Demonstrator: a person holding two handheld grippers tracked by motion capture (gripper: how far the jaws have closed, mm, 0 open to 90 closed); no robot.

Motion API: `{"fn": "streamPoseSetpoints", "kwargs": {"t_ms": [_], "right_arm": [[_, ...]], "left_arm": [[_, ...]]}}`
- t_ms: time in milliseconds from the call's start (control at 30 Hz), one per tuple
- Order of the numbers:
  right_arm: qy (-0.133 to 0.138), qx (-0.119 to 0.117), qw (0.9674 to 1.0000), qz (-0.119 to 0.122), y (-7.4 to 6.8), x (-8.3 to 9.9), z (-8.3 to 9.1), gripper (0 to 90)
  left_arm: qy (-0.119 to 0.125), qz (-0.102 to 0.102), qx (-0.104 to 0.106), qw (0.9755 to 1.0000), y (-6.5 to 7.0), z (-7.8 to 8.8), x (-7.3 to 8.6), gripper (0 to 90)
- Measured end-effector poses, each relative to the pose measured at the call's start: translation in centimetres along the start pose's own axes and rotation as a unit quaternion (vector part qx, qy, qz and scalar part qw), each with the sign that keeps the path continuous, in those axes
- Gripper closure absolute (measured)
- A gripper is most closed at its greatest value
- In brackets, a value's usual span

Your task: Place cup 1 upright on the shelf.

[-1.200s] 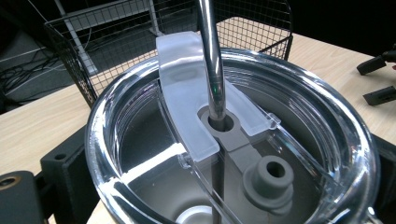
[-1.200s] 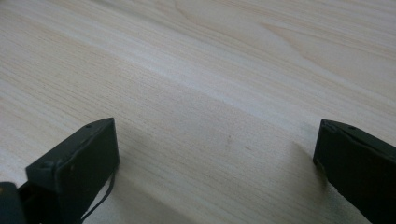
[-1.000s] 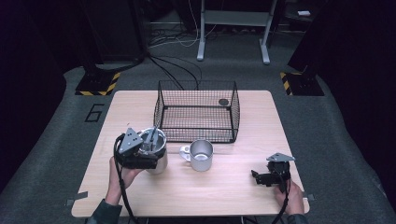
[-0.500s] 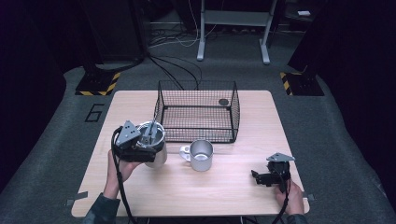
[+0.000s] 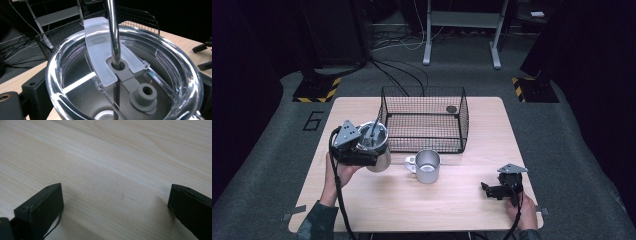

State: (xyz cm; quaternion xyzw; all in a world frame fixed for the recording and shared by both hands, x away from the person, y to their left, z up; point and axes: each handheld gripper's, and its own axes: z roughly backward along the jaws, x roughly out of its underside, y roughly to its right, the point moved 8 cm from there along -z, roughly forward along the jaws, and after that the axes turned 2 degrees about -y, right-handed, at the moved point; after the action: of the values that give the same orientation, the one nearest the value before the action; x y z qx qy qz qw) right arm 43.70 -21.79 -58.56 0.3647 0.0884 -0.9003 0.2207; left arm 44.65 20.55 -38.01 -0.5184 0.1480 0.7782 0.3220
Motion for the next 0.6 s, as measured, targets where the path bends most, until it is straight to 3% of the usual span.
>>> {"fn": "streamPoseSetpoints", "kwargs": {"t_ms": [600], "right_arm": [[0.000,0.000,1.0000,0.000,0.0,0.0,0.0,0.0]], "left_arm": [[0.005,-0.020,0.006,0.9998,-0.6,-1.1,-2.8,4.3]]}}
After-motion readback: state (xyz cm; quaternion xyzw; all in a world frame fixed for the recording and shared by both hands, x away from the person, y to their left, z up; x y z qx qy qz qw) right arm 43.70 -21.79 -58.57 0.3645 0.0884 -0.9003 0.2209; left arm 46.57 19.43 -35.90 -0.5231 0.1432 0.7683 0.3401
